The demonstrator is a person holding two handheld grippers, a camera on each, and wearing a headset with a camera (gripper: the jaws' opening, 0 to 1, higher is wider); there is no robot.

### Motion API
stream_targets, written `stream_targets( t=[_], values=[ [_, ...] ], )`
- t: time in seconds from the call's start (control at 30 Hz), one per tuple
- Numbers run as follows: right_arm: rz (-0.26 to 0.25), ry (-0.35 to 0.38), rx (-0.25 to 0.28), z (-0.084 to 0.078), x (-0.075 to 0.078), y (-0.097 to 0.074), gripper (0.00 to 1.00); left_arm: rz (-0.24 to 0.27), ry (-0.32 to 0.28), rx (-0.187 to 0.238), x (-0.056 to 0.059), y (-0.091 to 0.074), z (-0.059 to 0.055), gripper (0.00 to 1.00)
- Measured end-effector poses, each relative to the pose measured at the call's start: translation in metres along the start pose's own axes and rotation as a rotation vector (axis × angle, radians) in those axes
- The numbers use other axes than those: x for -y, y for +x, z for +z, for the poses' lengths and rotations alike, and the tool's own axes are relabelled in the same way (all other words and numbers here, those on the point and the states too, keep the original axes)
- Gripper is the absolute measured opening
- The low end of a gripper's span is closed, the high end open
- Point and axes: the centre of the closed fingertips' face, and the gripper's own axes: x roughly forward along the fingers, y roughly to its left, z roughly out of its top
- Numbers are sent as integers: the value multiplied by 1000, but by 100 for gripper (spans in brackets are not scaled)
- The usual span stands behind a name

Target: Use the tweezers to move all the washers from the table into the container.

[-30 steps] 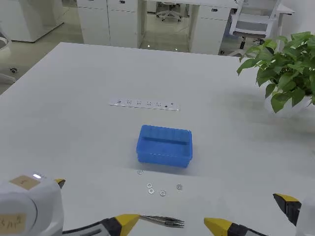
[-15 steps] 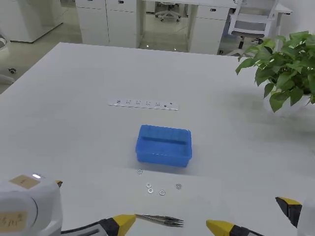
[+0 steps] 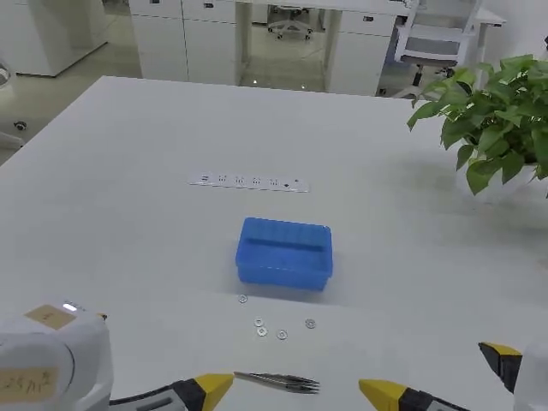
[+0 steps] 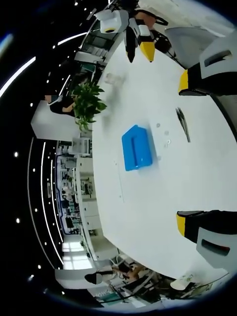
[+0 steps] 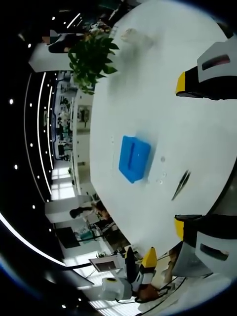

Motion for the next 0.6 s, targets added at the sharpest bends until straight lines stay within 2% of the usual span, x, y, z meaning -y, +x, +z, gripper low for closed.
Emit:
stream_targets(
  t=[0.1,0.3,0.6],
  values=[
    [6,-3,-8,-1,-2,2,98,-2,-3,15,0,-1,4,99],
    [7,-15,-7,2,-2,3,97,-6,7,17,0,2,8,99],
    [11,-27,-8,5,-2,9,97,-15,17,12,1,5,9,99]
  ],
)
